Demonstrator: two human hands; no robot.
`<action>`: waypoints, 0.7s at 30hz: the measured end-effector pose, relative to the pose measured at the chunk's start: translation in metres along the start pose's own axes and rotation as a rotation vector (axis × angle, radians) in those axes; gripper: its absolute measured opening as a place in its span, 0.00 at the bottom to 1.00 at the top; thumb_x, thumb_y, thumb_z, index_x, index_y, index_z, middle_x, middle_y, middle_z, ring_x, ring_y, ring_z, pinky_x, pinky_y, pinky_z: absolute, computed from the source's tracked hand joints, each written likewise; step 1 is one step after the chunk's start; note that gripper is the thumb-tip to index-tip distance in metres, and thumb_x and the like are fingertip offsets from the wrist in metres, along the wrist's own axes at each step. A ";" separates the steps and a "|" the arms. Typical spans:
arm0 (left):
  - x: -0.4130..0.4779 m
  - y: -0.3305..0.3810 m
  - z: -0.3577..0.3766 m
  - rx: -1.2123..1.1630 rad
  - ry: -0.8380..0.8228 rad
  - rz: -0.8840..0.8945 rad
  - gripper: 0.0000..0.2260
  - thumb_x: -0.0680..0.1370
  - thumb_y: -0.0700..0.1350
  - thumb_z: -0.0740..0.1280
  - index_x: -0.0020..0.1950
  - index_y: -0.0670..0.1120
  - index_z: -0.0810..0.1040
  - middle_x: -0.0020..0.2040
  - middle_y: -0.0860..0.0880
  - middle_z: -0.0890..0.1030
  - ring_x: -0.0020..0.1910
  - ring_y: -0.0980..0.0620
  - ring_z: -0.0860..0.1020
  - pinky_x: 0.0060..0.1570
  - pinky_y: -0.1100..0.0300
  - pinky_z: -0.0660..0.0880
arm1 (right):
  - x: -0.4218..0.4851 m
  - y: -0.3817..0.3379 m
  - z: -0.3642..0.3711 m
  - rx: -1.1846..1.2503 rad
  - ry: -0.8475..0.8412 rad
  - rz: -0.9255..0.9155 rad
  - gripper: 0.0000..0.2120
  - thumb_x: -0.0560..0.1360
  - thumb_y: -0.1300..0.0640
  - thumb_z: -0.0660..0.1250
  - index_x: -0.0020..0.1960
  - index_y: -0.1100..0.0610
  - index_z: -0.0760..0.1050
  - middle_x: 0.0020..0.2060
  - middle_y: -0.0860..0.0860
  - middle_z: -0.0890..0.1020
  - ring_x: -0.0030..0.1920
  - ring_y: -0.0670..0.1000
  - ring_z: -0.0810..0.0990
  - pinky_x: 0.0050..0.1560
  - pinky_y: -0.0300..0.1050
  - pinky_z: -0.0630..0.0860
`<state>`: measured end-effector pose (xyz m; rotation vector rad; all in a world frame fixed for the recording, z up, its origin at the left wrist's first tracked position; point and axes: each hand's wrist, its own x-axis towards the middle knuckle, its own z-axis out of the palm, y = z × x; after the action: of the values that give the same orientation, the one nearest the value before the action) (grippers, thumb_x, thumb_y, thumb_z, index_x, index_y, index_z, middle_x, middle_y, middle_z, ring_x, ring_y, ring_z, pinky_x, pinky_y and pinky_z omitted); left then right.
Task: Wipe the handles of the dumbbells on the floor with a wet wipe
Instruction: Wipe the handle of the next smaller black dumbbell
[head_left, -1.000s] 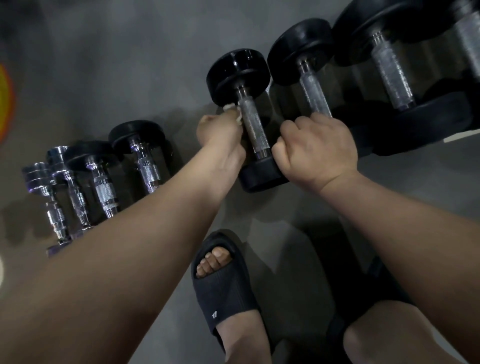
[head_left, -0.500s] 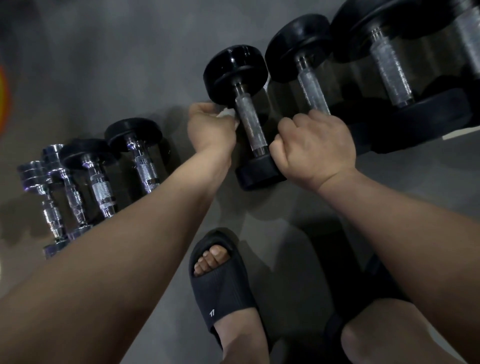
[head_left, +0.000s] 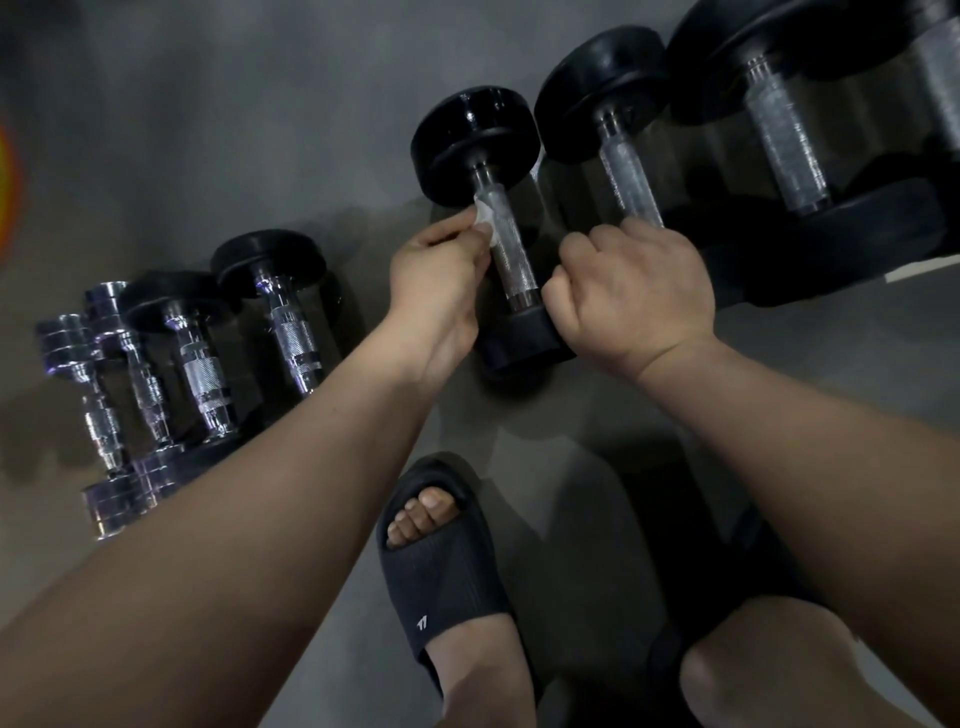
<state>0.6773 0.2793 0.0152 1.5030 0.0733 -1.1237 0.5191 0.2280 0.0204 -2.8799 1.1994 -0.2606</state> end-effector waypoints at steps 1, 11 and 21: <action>-0.001 0.001 0.002 -0.018 0.034 -0.016 0.09 0.78 0.33 0.71 0.58 0.37 0.80 0.52 0.42 0.86 0.51 0.49 0.85 0.54 0.60 0.80 | 0.000 0.000 0.000 -0.004 0.006 -0.002 0.16 0.77 0.50 0.57 0.40 0.59 0.77 0.34 0.58 0.80 0.38 0.62 0.77 0.40 0.52 0.70; -0.002 -0.005 0.024 0.139 0.239 0.113 0.08 0.74 0.44 0.78 0.48 0.44 0.83 0.42 0.49 0.86 0.40 0.55 0.84 0.43 0.63 0.81 | 0.000 0.001 0.001 -0.022 -0.003 -0.004 0.16 0.77 0.50 0.57 0.39 0.59 0.77 0.34 0.58 0.79 0.38 0.62 0.76 0.40 0.54 0.69; 0.015 0.013 0.041 0.222 0.334 0.163 0.06 0.72 0.42 0.78 0.40 0.49 0.82 0.33 0.54 0.84 0.33 0.58 0.83 0.37 0.63 0.80 | -0.002 0.001 0.000 -0.033 0.023 -0.002 0.15 0.76 0.51 0.59 0.37 0.58 0.76 0.33 0.57 0.79 0.36 0.62 0.76 0.38 0.53 0.66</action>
<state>0.6690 0.2356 0.0214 1.8503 0.0549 -0.7617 0.5176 0.2287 0.0196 -2.9144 1.2159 -0.2778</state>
